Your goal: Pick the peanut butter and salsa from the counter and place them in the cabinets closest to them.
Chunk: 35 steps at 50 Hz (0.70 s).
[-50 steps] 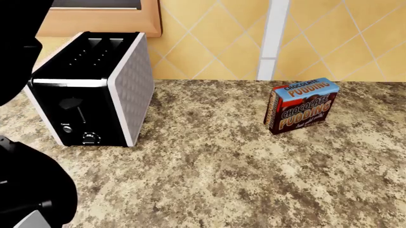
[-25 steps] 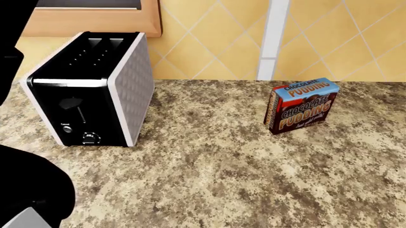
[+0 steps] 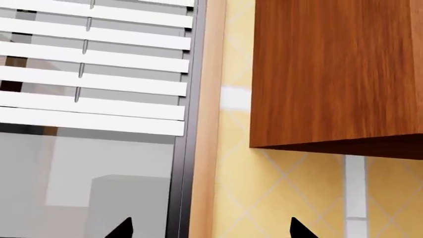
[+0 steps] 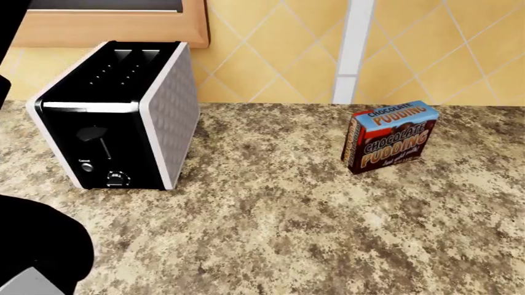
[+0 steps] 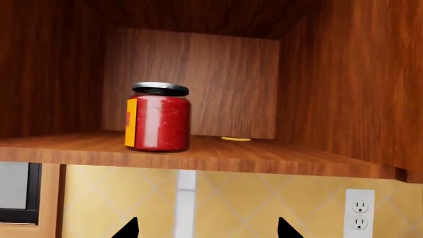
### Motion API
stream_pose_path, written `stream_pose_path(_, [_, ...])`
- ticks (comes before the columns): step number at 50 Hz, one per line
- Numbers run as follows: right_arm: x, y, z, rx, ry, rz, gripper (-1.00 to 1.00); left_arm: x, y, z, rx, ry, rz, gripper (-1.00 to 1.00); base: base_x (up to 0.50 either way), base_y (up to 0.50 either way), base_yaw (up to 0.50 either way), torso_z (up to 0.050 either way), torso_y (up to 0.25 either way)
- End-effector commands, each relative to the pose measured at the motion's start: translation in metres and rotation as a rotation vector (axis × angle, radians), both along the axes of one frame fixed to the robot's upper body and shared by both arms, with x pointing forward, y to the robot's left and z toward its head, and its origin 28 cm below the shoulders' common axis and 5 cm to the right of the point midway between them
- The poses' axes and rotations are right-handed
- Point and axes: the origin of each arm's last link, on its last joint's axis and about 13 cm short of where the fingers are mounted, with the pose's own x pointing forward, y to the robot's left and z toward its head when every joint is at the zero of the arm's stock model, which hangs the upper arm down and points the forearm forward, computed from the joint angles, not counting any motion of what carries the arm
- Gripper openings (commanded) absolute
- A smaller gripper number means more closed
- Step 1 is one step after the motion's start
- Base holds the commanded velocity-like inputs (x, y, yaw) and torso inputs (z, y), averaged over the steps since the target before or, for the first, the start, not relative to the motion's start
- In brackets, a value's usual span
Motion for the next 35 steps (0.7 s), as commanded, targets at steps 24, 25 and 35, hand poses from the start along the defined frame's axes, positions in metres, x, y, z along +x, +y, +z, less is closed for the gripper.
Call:
stream_pose_path(24, [-0.026,-0.019,-0.024,0.023,-0.034,-0.04,1.0,-0.038,0.0,0.002,0.018,-0.084,-0.031,1.0,0.0,0.0,0.0,0.0,0.0])
stream_pose_path(25, [-0.027,-0.019,-0.025,0.021,-0.036,-0.042,1.0,-0.039,0.0,0.002,0.017,-0.086,-0.03,1.0,0.0,0.0,0.0,0.0,0.0])
stream_pose_path(35, [-0.027,-0.02,-0.025,0.005,-0.046,-0.046,1.0,-0.041,0.003,0.001,0.006,-0.093,-0.019,1.0,0.0,0.0,0.0,0.0,0.0])
